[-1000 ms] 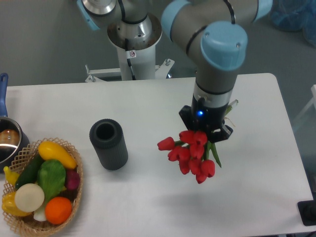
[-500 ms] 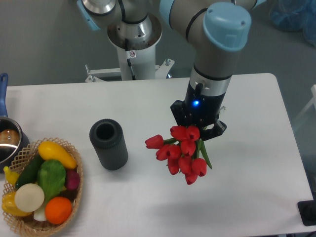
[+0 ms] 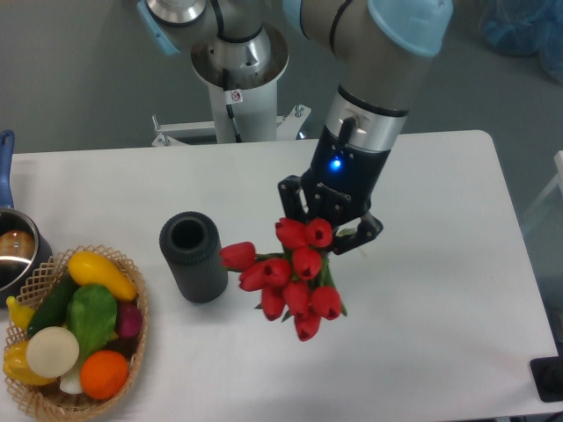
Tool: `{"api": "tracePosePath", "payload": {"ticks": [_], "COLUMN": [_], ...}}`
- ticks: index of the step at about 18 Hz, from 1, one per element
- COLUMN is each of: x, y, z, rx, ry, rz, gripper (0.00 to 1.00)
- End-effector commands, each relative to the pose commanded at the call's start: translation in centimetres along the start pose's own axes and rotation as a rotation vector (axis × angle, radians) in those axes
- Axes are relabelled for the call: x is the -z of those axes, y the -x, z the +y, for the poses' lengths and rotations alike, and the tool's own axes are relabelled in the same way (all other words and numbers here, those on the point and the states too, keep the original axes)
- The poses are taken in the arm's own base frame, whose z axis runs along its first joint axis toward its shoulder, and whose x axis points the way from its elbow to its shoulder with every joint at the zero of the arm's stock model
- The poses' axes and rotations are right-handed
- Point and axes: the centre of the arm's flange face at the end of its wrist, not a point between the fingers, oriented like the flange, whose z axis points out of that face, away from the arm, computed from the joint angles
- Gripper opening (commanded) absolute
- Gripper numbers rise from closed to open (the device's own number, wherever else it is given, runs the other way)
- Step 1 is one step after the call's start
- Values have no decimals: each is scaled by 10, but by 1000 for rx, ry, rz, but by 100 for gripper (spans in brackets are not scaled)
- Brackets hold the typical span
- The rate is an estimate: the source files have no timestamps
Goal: Insert the flowers into the vase
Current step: 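Carry the red tulip bunch in the gripper toward the black vase, then lift the tulips higher and swing the stems above the vase opening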
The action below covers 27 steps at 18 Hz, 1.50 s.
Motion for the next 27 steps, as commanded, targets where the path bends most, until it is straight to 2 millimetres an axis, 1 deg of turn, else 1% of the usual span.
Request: {"api": "tracePosePath", "payload": {"ticks": [2,3,6,8,11,15,21,24,27], "x": [-6,-10,-22,-22,-18,-3,15,10,10], "y": [-8,-16,-30,-33,-39,-46,-61,-66,-71], "z": [-6,-11,-23,-26,-31,-43,-61,-62,-62], "rx": [-7,-16,-28,-27,-14,6,45,47,68], "ry": [-78,-107,-170,-191,-241,-345,-401,-402,-410], "rz": [38,66,136,152,189,234,252,265,285], "gripper": [6,6,7,7,7,7,9,10,11]}}
